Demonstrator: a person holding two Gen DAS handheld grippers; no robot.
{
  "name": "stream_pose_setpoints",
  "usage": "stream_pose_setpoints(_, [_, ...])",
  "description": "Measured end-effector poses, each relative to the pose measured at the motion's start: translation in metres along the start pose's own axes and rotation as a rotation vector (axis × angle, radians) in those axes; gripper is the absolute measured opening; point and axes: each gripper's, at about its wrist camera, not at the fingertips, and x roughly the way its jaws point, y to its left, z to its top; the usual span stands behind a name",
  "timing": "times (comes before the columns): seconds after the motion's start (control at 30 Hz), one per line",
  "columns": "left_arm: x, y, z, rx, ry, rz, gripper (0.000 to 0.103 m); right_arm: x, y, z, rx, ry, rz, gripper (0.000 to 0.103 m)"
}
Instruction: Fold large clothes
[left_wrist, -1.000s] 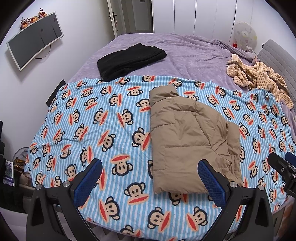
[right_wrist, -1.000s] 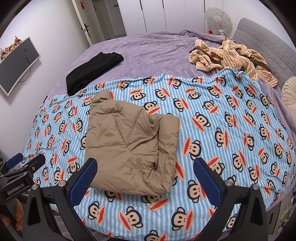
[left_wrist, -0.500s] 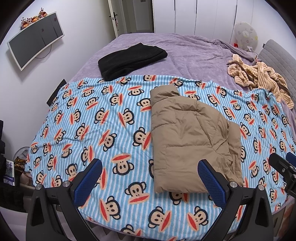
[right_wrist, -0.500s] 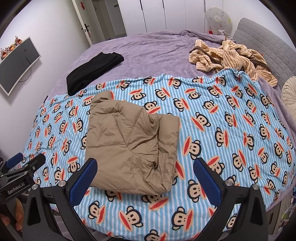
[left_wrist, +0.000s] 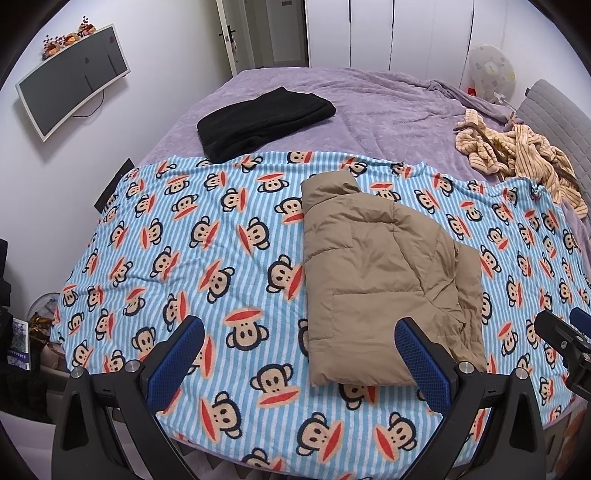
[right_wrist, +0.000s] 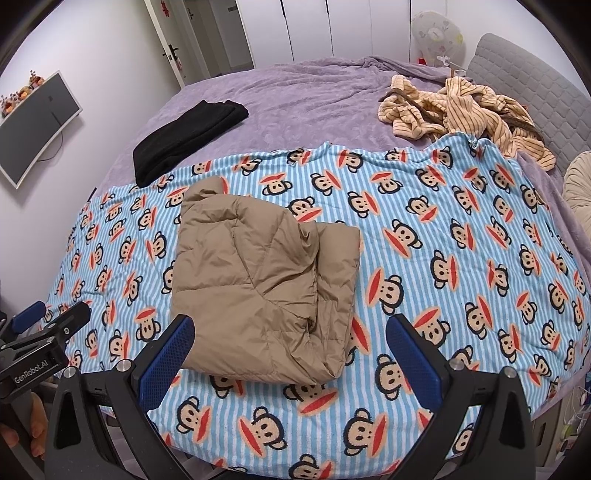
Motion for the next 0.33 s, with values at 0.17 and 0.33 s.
stream_pose_setpoints(0.17, [-0.0035,-0.0029,-0.0002,0.0,-0.009,0.003,0.103,0.0003,0.0004,0.0004,0.001,0.001,0.0,0.103])
stream_pose_setpoints(0.33, [-0.0042,-0.0049,-0.0015,-0.003,-0.001,-0.001,0.103,-0.0001,0.0006,-0.0013,0.001,0.002,0.001,0.103])
